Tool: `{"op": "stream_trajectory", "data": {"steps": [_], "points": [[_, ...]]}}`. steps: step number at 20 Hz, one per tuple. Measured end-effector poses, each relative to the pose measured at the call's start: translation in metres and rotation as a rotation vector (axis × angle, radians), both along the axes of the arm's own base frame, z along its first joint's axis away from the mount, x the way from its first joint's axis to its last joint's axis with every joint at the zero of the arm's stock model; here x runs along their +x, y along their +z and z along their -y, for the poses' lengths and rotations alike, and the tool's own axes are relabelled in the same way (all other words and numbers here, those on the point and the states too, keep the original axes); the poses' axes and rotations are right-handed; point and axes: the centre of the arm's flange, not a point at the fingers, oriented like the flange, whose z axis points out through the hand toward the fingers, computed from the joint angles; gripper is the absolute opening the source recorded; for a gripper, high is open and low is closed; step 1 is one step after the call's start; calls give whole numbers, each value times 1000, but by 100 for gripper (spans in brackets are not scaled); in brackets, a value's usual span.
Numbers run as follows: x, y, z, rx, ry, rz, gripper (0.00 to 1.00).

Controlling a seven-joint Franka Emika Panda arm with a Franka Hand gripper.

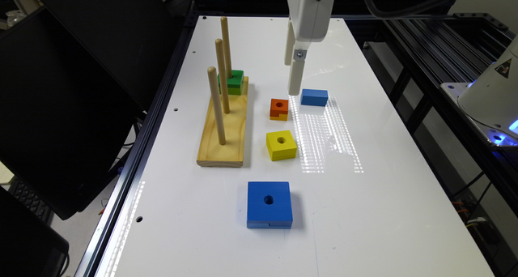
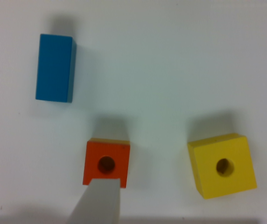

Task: Pick up yellow block.

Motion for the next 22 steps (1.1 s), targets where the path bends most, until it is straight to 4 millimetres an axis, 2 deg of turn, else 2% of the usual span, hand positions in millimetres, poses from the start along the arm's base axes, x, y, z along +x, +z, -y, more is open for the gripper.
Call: {"op": "stream_trajectory", "data": {"steps": [7,14,22], "points": [[7,3,-10,6,3,10,100],[18,0,-51,18,3,11,100],[21,-18,-50,20,1,-7,100]]}}
